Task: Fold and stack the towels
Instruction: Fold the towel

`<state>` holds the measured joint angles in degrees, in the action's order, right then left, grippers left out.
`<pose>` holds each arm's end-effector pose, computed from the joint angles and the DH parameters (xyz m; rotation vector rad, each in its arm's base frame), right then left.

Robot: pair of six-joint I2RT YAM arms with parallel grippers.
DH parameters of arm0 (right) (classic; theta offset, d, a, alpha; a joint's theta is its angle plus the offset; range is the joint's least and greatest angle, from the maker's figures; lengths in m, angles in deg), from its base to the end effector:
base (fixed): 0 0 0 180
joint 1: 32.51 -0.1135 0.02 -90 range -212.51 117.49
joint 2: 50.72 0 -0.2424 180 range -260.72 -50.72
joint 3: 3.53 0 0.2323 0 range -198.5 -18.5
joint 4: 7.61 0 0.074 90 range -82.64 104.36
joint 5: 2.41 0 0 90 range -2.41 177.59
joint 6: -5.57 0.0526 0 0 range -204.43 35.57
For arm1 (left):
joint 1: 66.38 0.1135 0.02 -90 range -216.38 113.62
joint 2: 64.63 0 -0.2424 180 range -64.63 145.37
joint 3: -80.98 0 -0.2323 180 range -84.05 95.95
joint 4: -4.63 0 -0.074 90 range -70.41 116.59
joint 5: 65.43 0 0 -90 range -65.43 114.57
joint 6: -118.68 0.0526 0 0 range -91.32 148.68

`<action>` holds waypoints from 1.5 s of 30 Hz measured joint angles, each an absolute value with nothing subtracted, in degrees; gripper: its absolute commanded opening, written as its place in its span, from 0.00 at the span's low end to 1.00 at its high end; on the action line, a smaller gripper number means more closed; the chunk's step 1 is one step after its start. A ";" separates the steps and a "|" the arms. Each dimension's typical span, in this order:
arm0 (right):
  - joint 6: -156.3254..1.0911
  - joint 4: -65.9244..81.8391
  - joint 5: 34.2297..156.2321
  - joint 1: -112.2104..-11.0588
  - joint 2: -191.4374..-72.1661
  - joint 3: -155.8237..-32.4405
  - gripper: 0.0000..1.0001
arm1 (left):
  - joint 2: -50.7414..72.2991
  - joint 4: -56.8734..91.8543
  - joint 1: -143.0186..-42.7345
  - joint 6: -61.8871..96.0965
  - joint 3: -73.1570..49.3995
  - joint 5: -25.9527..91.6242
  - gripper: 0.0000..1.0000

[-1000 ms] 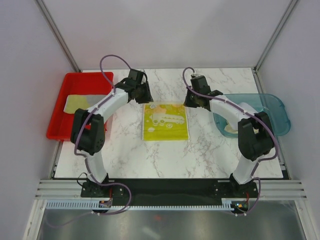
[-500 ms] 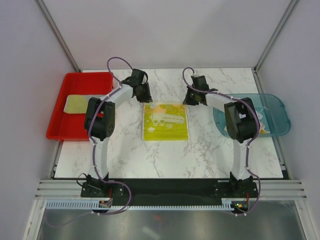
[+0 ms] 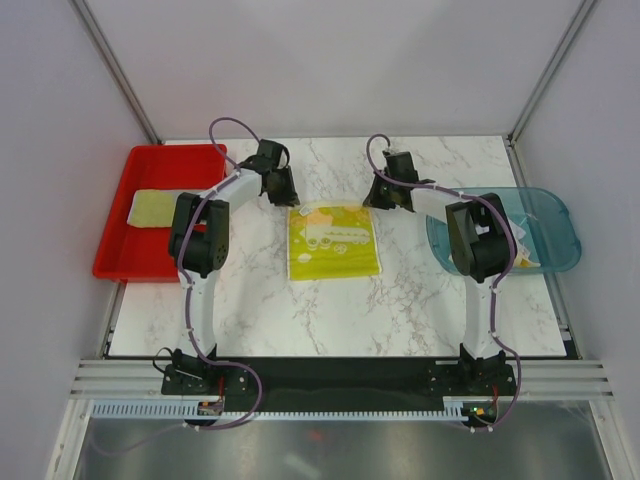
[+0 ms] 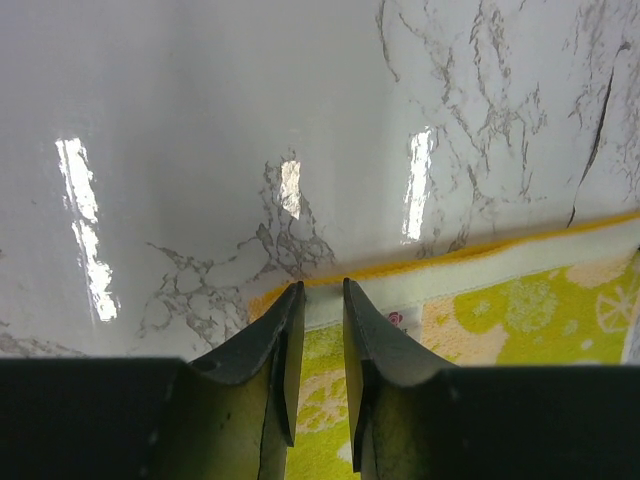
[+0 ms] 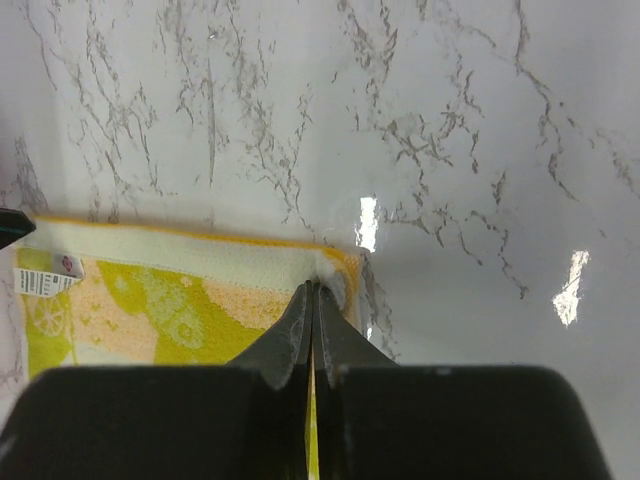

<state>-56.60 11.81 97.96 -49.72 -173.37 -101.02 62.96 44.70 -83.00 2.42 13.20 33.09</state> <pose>0.4276 0.1424 0.1306 0.1319 2.4089 0.5885 0.4418 -0.1400 0.1402 -0.1580 2.5888 -0.4746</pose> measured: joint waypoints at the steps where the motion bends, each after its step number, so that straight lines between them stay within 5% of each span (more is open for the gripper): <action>1: -56.51 11.64 98.09 -49.63 -173.37 -101.02 0.05 | 62.96 44.70 -83.00 2.47 13.20 33.04 0.29; 18: -52.99 7.48 100.78 -47.12 -173.87 -100.82 0.12 | 63.68 44.67 -83.22 6.55 14.49 31.60 0.30; 29: -53.19 7.98 100.80 -46.53 -172.67 -99.45 0.18 | 63.07 46.10 -83.24 8.11 16.16 33.83 0.59; 37: -54.41 15.53 99.64 -46.51 -158.01 -93.96 0.17 | 46.64 49.16 -83.72 8.39 9.71 34.07 0.53; 45: -54.19 15.66 103.36 -49.35 -146.77 -79.58 0.10 | 32.52 46.88 -91.24 7.28 -8.63 38.36 0.33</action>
